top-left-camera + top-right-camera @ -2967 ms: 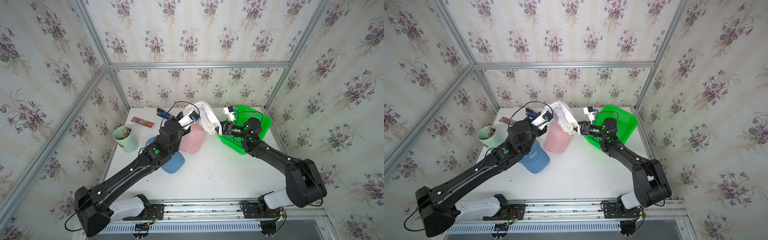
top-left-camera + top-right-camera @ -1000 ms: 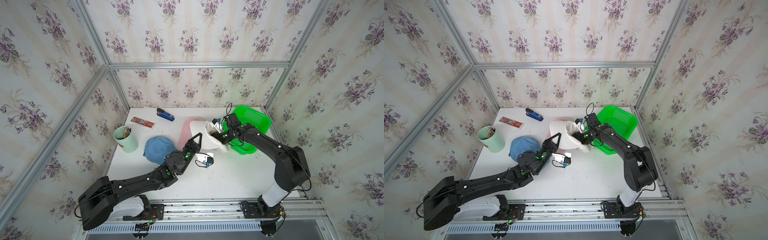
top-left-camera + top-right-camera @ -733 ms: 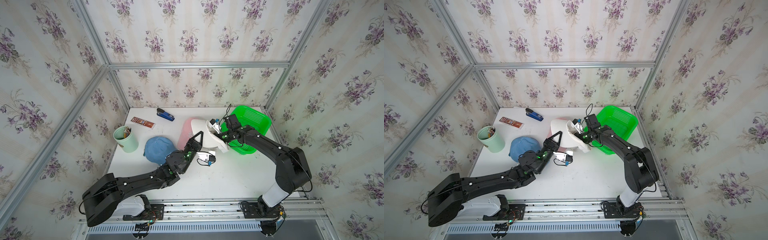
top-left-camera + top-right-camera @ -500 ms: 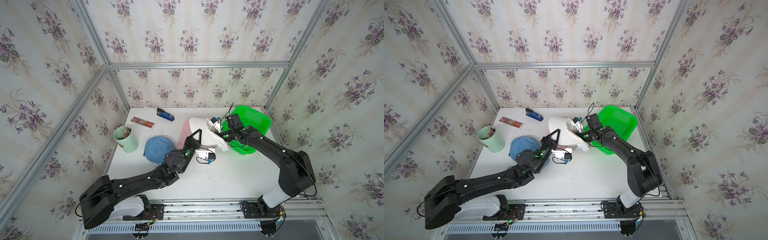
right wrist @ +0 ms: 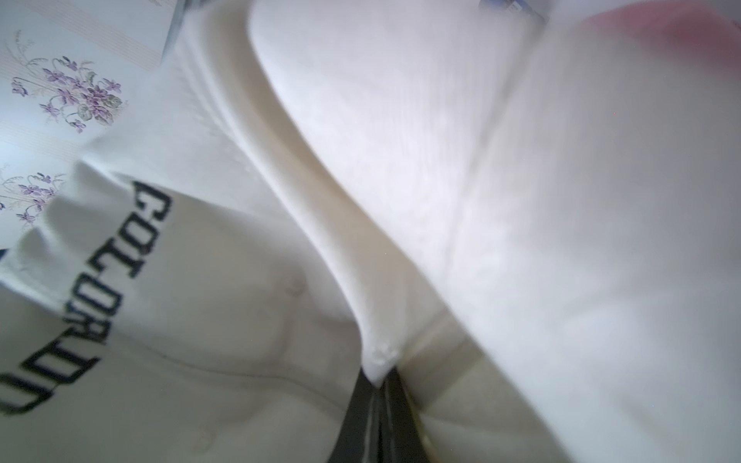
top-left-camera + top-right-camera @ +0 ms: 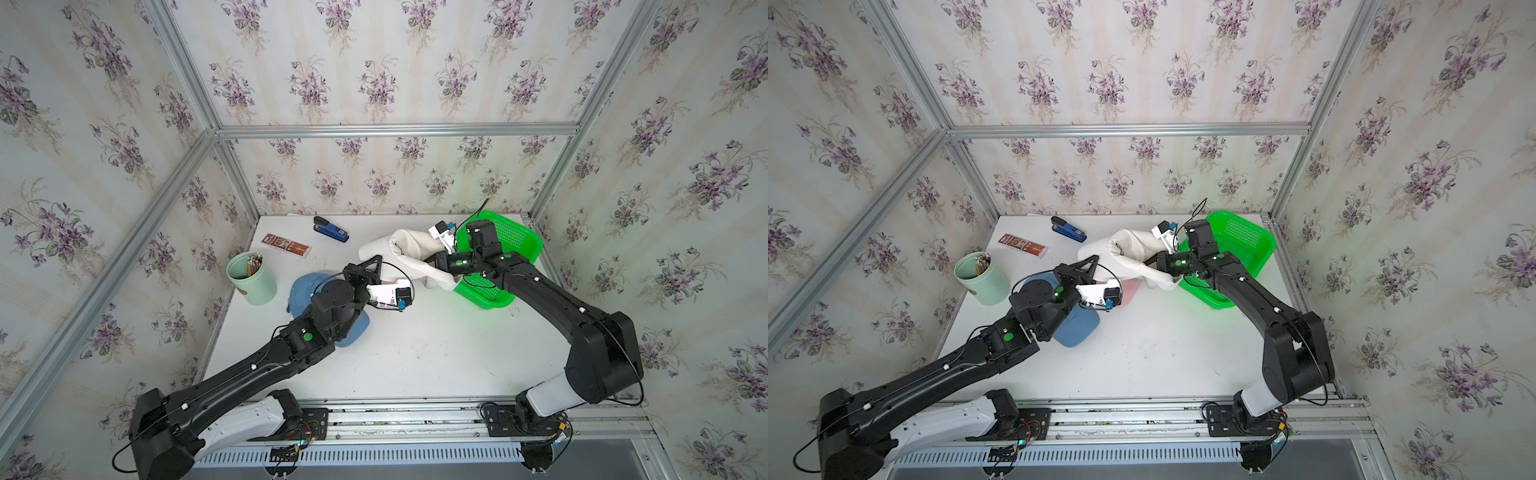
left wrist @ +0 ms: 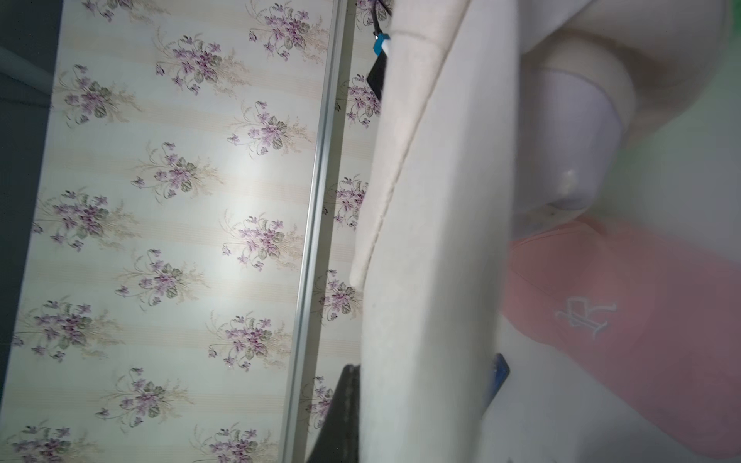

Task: Turn the baseball cap inside out
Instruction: Turn over the baseball cap.

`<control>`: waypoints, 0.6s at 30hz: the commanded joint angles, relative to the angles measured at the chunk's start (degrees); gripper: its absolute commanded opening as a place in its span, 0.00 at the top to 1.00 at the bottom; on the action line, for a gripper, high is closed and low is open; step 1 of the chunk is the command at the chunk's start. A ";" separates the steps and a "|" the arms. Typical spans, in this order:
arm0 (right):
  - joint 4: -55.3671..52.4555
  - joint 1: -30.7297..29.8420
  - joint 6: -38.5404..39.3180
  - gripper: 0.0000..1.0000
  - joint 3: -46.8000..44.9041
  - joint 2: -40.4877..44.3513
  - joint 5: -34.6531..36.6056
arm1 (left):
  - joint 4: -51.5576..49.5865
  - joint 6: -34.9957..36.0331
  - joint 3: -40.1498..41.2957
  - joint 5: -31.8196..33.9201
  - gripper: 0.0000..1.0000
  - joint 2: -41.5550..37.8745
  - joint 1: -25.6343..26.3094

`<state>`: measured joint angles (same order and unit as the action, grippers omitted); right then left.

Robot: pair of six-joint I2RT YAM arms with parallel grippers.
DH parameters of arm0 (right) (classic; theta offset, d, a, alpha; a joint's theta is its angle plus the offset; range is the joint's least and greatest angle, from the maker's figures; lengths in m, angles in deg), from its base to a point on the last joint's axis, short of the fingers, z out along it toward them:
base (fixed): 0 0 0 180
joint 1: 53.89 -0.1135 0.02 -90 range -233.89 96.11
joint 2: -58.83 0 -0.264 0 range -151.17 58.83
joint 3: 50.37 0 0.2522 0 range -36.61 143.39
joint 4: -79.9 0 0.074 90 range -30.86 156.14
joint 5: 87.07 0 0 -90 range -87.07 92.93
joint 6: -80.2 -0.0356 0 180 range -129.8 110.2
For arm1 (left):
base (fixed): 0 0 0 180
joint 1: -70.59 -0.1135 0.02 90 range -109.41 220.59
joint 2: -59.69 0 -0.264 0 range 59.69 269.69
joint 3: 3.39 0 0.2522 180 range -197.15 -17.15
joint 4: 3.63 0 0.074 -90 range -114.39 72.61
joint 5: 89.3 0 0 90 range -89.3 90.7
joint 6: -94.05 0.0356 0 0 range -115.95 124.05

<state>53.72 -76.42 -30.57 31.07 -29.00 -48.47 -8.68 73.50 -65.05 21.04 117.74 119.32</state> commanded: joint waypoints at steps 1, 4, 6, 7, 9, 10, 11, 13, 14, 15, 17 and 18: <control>5.06 0.12 -2.39 1.00 1.16 0.68 -1.69 | -14.04 -12.77 -2.19 -4.67 0.89 0.21 -1.66; 5.25 0.11 -2.73 1.00 2.25 0.65 -1.60 | -14.30 -14.57 -2.35 -5.29 0.89 -0.01 -2.33; 5.13 0.16 -2.77 1.00 2.71 0.60 -1.51 | -15.88 -17.09 -3.11 -6.88 0.89 -0.29 -3.18; 5.00 0.11 -2.74 1.00 2.81 0.64 -1.51 | -16.59 -18.64 -3.52 -7.90 0.88 -0.38 -3.91; 4.99 0.12 -2.78 1.00 2.90 0.91 -1.34 | -18.14 -21.47 -4.15 -9.81 0.88 -0.30 -5.38; 5.00 0.17 -2.67 1.00 2.85 1.10 -1.16 | -18.78 -22.67 -4.35 -10.64 0.88 -0.21 -6.09; 4.99 0.16 -2.61 1.00 2.78 1.28 -0.84 | -19.37 -23.82 -4.57 -11.66 0.87 -0.08 -6.81; 5.26 0.20 -2.70 1.00 2.64 1.56 -0.67 | -20.54 -26.21 -5.03 -13.54 0.87 0.10 -8.04; 5.55 0.29 -2.85 1.00 2.63 1.67 -0.59 | -21.51 -27.67 -5.54 -14.79 0.87 0.36 -8.85; 5.74 0.35 -3.04 1.00 2.63 1.61 -0.47 | -22.52 -28.91 -6.08 -15.98 0.87 0.56 -9.61; 6.70 0.66 -3.67 1.00 2.63 1.71 -0.37 | -24.70 -31.43 -7.37 -18.03 0.87 1.08 -11.20; 7.08 0.74 -3.87 1.00 2.63 1.78 -0.28 | -25.49 -32.35 -7.79 -18.91 0.87 1.27 -11.80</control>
<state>56.99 -76.00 -33.89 33.43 -27.73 -49.06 -29.33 47.40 -71.74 6.18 118.63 108.70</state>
